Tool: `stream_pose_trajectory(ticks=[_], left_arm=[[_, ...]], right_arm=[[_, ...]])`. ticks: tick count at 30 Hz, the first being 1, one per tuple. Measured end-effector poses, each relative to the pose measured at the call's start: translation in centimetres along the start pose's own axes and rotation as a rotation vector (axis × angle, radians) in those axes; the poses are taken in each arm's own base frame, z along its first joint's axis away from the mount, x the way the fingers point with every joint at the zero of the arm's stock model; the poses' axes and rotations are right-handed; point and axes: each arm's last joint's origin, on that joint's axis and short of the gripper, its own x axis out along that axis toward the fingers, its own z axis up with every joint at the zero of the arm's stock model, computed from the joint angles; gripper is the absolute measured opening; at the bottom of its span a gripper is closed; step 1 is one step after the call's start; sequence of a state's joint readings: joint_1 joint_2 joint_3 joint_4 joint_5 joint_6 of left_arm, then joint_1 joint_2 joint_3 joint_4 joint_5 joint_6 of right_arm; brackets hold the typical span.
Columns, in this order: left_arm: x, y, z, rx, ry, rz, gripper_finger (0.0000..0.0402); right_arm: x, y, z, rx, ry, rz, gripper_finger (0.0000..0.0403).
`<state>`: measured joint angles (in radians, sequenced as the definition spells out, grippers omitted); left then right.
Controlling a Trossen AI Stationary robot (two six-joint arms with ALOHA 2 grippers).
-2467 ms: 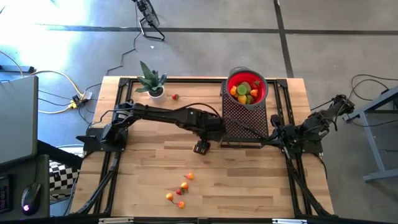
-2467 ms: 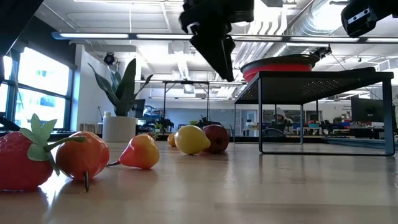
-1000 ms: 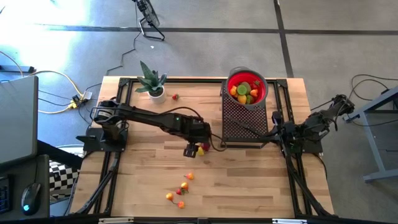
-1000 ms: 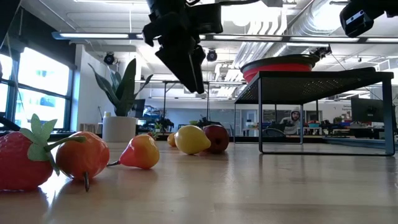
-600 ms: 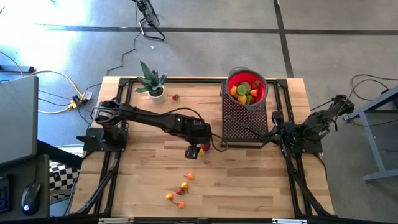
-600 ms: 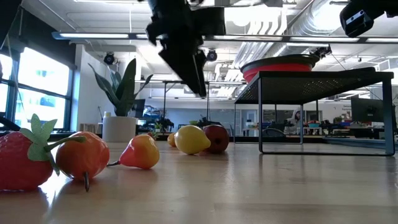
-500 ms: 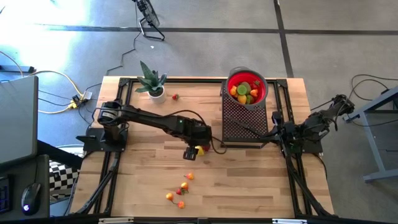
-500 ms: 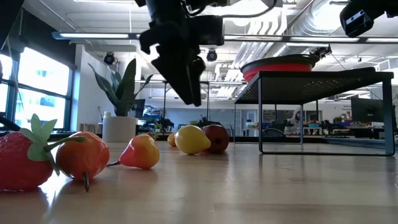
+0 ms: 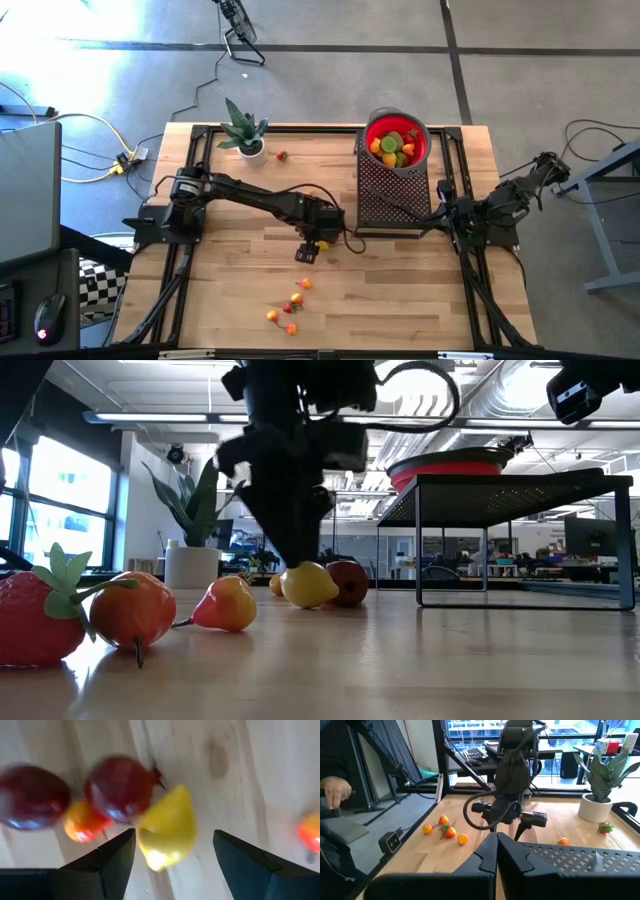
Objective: Pick & Place Fruit
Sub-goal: Put the lemon into the strainer bowl on the shelf
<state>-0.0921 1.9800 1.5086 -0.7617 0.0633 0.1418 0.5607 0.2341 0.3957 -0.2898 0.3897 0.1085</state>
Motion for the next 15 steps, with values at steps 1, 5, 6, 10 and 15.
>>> stream_pose_trajectory(ticks=[1,5,6,10,15], left_arm=[[0.1,0.0,0.0,-0.003,0.000,-0.007,0.0260],[0.5,0.0,0.0,-0.016,0.006,-0.008,0.0260],[0.6,0.0,0.0,-0.016,0.002,-0.007,0.0260],[0.9,0.0,0.1,-0.017,0.007,-0.008,0.0260],[1.4,0.1,0.0,-0.021,0.023,-0.010,0.0260]], right_arm=[[0.0,0.0,0.0,0.000,-0.001,0.000,0.0002],[0.0,0.0,0.0,0.000,-0.001,0.000,0.0002],[0.0,0.0,0.0,0.000,0.001,0.000,0.0002],[0.0,0.0,0.0,0.000,0.000,0.000,0.0002],[0.0,0.0,0.0,0.000,0.001,0.000,0.0002]])
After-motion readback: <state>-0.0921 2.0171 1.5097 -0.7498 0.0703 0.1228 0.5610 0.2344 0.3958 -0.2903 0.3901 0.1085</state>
